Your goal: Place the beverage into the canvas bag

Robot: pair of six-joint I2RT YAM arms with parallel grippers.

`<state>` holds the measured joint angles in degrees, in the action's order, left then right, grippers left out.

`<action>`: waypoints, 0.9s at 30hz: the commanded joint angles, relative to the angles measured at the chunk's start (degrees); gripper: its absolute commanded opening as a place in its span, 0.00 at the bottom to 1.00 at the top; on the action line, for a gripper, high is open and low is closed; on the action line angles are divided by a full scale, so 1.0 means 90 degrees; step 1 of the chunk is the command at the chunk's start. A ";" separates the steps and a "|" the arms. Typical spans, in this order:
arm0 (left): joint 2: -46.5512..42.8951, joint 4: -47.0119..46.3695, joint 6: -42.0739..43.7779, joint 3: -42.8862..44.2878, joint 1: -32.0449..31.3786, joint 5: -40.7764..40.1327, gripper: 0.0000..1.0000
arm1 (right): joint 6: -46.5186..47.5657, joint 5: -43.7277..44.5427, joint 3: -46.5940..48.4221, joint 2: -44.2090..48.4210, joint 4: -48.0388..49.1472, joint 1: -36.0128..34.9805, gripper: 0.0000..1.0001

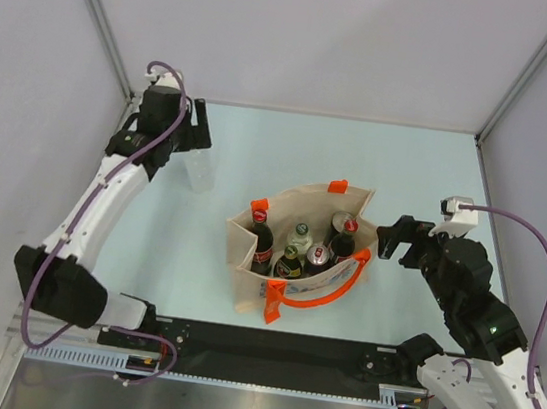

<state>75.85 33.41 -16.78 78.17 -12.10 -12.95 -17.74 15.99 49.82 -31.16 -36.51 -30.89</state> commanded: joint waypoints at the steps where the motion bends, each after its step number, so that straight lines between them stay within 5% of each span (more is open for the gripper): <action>1: 0.0672 -0.0381 -0.0041 -0.0024 0.0172 0.0580 0.91 | 0.0086 0.0020 0.0030 0.0053 0.0151 0.0005 1.00; 17: 0.2128 -0.0802 -0.0060 0.0172 0.0612 0.0951 0.79 | 0.0144 0.0128 0.0001 0.0151 0.0111 0.0005 1.00; 22: 0.2109 -0.0782 -0.0002 0.0055 0.0602 0.0921 0.65 | 0.0145 0.0137 0.0021 0.0151 0.0102 -0.0005 1.00; 27: 0.2041 -0.0704 0.0057 0.0045 0.0612 0.0892 0.39 | 0.0145 0.0128 0.0069 0.0151 0.0082 0.0005 1.00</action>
<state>95.64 28.23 -17.32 77.69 -7.01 -5.21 -16.88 16.25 49.71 -30.04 -36.53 -30.89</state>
